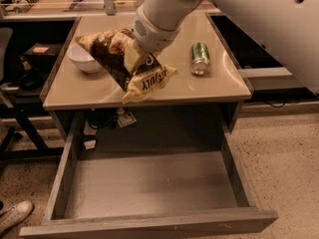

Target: Pick brown chip bag from top drawer and place on counter

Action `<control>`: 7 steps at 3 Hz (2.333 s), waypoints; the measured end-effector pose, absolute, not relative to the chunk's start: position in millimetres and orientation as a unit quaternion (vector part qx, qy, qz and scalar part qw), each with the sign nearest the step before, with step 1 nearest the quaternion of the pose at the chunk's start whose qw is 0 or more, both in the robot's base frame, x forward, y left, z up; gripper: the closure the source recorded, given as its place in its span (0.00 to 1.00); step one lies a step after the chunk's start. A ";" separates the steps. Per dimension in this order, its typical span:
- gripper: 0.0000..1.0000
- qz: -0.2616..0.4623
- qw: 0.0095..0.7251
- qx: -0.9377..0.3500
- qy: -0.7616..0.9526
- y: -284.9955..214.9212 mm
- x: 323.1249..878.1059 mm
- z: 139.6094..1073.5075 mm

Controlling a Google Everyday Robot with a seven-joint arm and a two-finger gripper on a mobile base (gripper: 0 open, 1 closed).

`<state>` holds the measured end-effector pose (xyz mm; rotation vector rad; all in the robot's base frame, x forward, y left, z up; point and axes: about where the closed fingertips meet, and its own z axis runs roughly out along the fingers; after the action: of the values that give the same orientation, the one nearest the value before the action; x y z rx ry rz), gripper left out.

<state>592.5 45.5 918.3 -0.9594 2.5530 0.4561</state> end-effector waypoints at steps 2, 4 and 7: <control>1.00 0.153 0.189 -0.326 0.913 42.4 634.5 916.8; 1.00 0.147 0.169 -0.315 0.922 39.3 662.1 898.9; 0.58 0.145 0.164 -0.305 0.927 34.9 671.3 891.0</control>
Offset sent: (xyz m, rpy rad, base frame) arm 0.0673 -0.0098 -0.0010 -0.0207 -0.0044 -0.0637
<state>671.3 34.9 891.0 -0.8687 2.6427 0.4132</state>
